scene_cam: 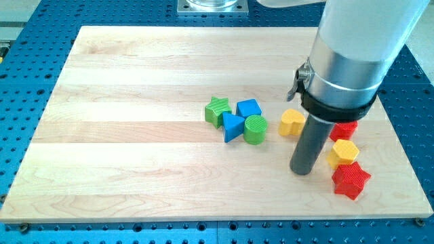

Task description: Push the heart upwards

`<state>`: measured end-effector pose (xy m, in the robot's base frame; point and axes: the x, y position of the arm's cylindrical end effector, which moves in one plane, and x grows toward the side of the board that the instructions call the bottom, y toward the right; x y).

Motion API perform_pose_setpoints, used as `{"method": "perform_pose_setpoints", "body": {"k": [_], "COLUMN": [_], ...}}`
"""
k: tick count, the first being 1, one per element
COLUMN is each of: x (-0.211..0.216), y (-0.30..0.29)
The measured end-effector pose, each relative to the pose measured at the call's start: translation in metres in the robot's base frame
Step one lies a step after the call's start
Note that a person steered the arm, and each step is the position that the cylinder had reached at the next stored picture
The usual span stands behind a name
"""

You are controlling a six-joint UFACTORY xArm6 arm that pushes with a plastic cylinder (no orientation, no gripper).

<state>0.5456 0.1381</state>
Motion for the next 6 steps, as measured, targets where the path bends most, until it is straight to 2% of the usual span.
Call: {"method": "perform_pose_setpoints", "body": {"k": [2,3,5,6], "x": [-0.007,-0.013,-0.057,-0.059], "y": [0.041,0.04,-0.029,-0.08]}}
